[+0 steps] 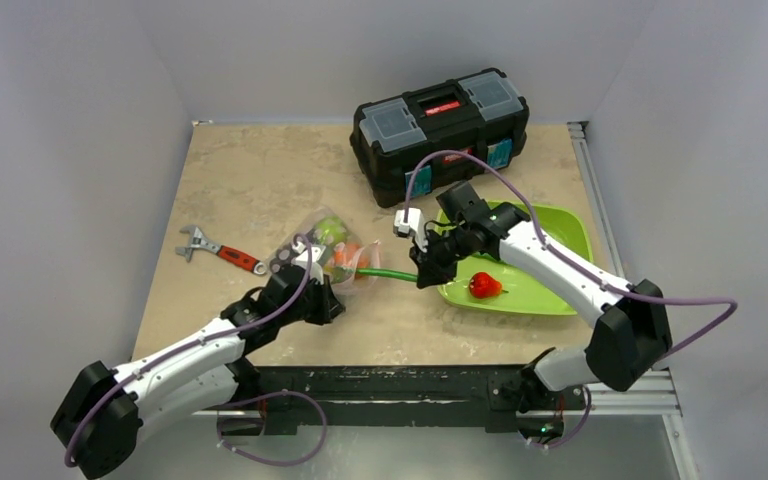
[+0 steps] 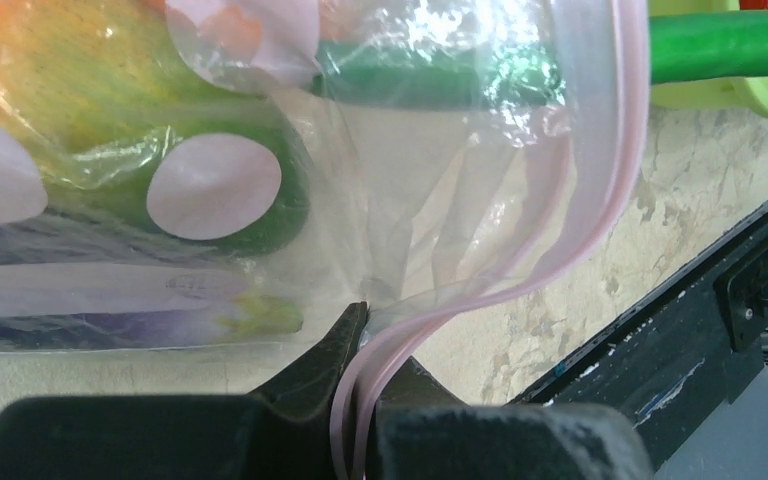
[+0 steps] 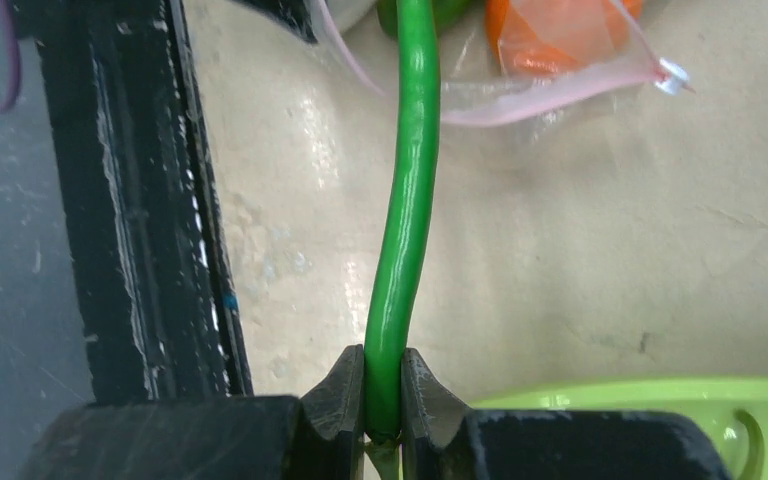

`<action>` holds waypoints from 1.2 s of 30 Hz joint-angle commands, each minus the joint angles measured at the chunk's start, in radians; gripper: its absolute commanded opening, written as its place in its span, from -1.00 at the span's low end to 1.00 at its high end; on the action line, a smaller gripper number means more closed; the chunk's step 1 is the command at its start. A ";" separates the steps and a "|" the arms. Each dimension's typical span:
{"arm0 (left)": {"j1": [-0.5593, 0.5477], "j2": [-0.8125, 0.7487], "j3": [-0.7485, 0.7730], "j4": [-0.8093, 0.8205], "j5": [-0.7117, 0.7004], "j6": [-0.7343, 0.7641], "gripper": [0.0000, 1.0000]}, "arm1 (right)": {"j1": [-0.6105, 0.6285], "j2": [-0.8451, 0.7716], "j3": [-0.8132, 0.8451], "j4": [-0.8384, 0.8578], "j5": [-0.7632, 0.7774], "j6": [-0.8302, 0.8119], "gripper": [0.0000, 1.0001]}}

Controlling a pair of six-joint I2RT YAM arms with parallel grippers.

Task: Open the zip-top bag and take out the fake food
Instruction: Pick up the fake vegetable from the zipper food storage bag, then place the fake vegetable in the bin.

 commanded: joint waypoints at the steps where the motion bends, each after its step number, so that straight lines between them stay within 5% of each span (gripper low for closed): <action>1: 0.005 -0.038 -0.016 0.049 0.021 -0.012 -1.00 | -0.041 -0.064 -0.018 -0.099 0.071 -0.136 -1.00; 11: 0.005 -0.095 -0.052 0.072 0.017 -0.031 -1.00 | -0.176 -0.256 -0.019 -0.299 0.128 -0.355 -1.00; 22: 0.005 -0.106 -0.068 0.092 0.018 -0.027 -1.00 | -0.245 -0.449 -0.036 -0.339 0.198 -0.408 -1.00; 36: 0.005 -0.138 -0.090 0.094 0.022 -0.017 -1.00 | -0.488 -0.396 -0.046 -0.337 0.177 -0.553 -1.00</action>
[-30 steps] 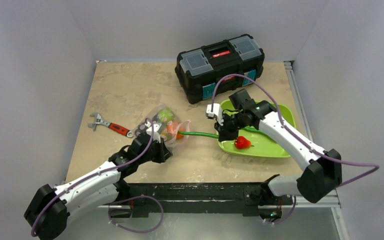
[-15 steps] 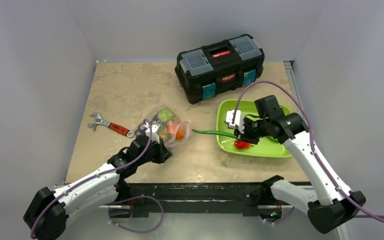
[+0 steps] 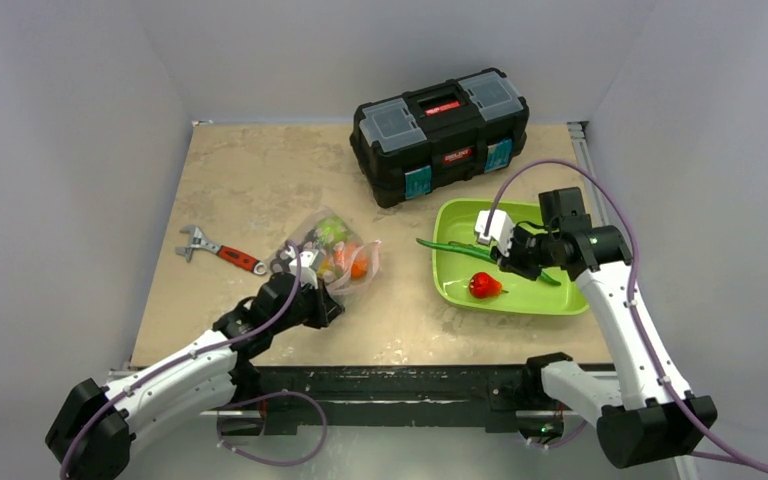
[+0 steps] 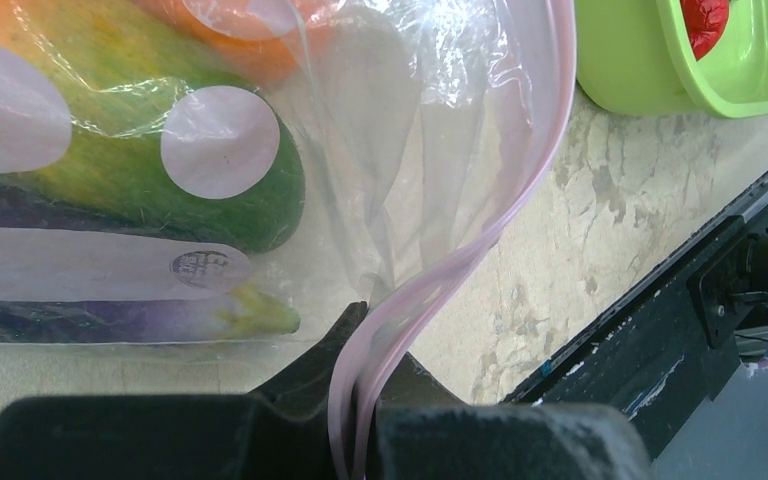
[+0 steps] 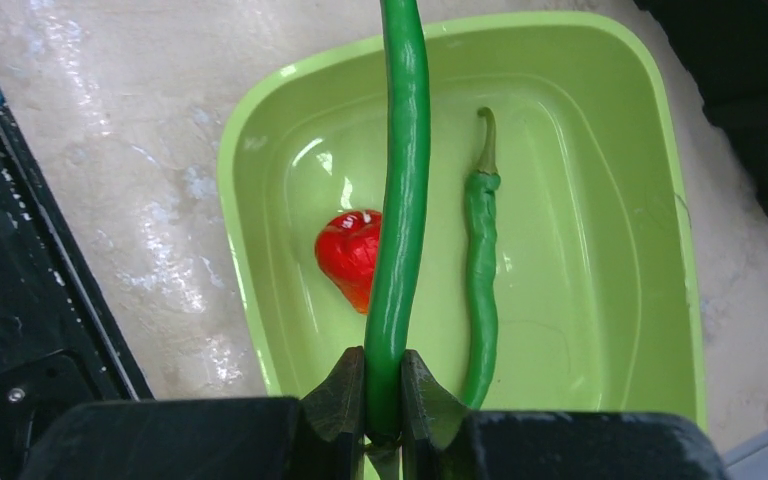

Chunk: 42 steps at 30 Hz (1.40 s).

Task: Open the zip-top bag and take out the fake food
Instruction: Place the fake vegetable in the bin.

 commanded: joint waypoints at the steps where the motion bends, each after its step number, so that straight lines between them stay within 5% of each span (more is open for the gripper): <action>1: 0.005 -0.017 -0.014 0.040 0.010 0.004 -1.00 | -0.076 0.037 0.015 -0.014 -0.023 -0.087 -1.00; 15: 0.004 -0.008 -0.010 0.042 0.013 0.020 -1.00 | -0.252 0.138 0.033 -0.034 -0.063 -0.206 -1.00; 42: 0.005 -0.006 -0.013 0.048 0.025 0.020 -1.00 | -0.280 0.214 0.025 -0.032 -0.094 -0.247 -1.00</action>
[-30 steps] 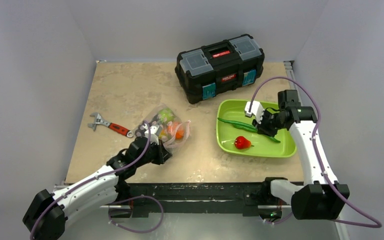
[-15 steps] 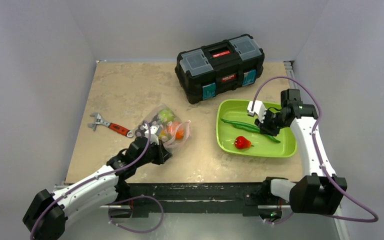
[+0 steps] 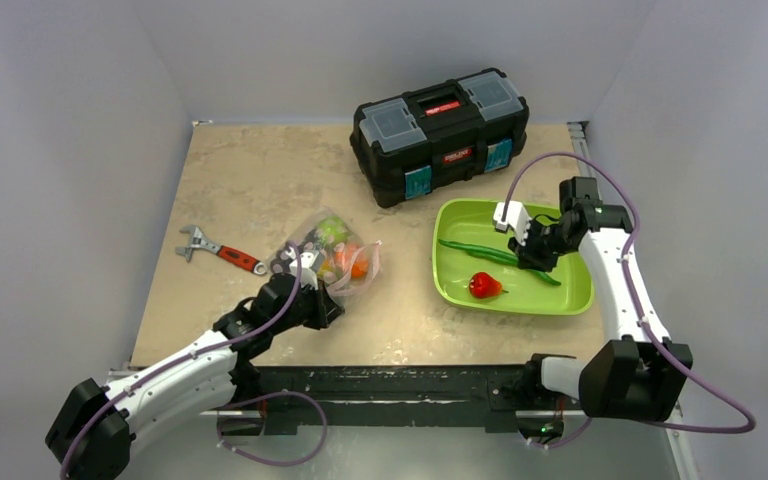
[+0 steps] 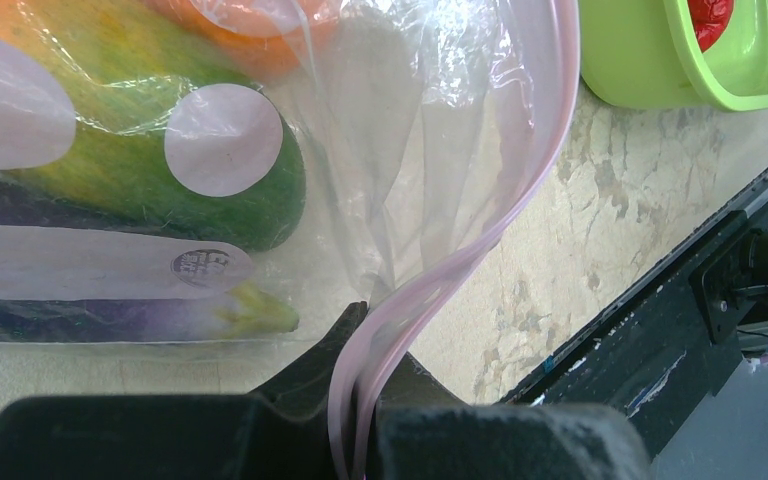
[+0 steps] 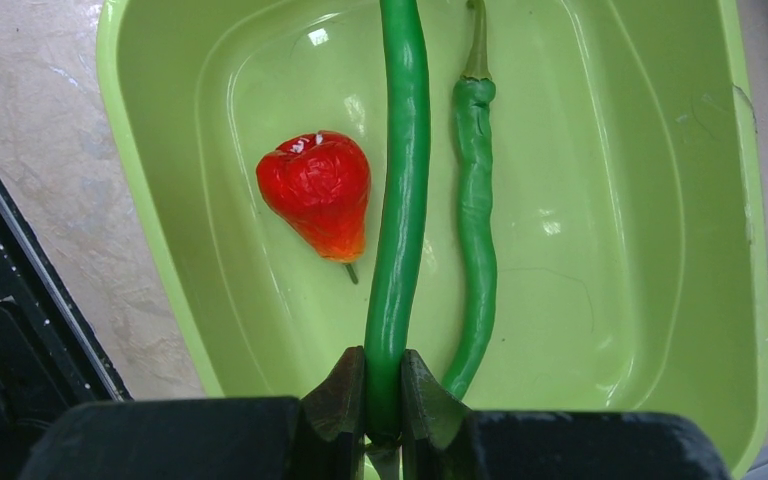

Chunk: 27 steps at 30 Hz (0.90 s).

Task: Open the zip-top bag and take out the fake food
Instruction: Place the fake vegetable in the bin.

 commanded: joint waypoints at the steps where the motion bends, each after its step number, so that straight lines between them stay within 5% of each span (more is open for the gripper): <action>1: 0.005 -0.002 -0.003 0.049 0.019 0.020 -1.00 | -0.003 0.004 0.026 -0.008 -0.038 -0.023 -1.00; 17: 0.005 -0.015 0.000 0.035 0.024 0.022 -1.00 | -0.003 0.060 0.023 0.087 0.030 0.043 -0.99; 27: 0.005 -0.023 -0.007 0.051 0.047 0.014 -1.00 | -0.004 0.143 0.041 0.135 0.024 0.109 -0.22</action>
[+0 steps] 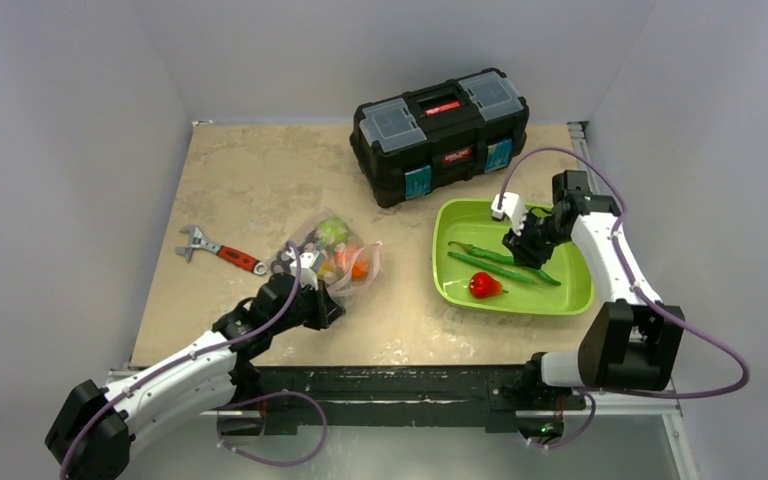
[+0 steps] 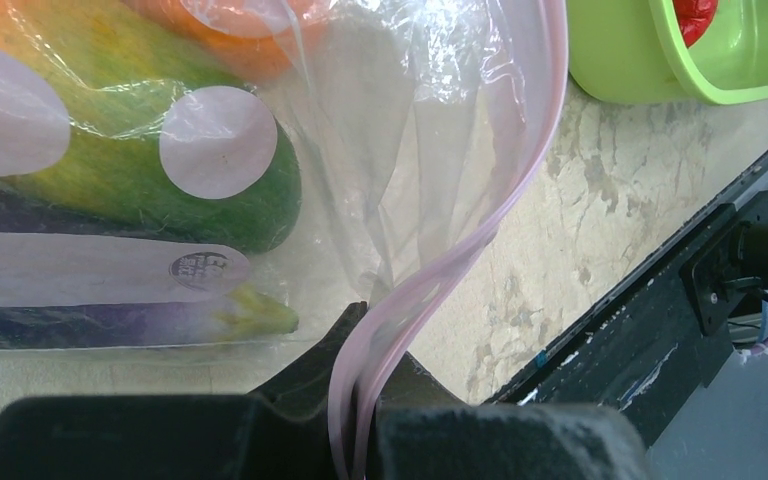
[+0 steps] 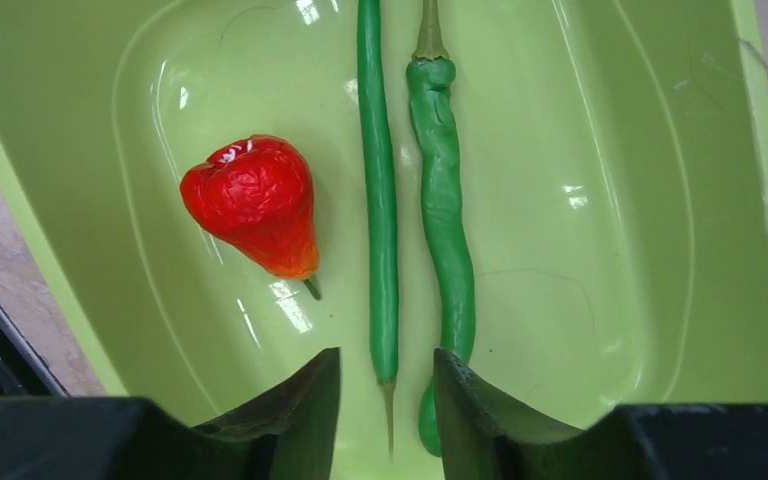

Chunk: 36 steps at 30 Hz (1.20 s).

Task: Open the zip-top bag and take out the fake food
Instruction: Place the fake vegetable in the bin, then pick up the fake fruit from the zipper food storage bag.

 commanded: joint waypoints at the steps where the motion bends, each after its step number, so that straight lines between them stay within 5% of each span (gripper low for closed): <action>1: 0.004 -0.018 -0.009 0.052 0.038 0.011 -1.00 | -0.004 0.023 0.054 0.013 -0.028 0.044 -0.14; 8: 0.004 0.016 -0.011 0.123 0.076 0.006 -1.00 | 0.059 0.051 0.102 -0.034 -0.273 0.076 0.11; 15: 0.005 0.011 -0.017 0.142 0.090 0.001 -1.00 | 0.337 0.008 0.052 0.136 -0.310 0.230 0.11; 28: 0.005 0.028 -0.036 0.226 0.130 -0.021 -1.00 | 0.612 -0.029 0.036 0.288 -0.492 0.243 0.10; 36: 0.005 0.058 -0.038 0.282 0.155 -0.033 -1.00 | 0.737 -0.034 -0.072 0.545 -0.483 0.438 0.02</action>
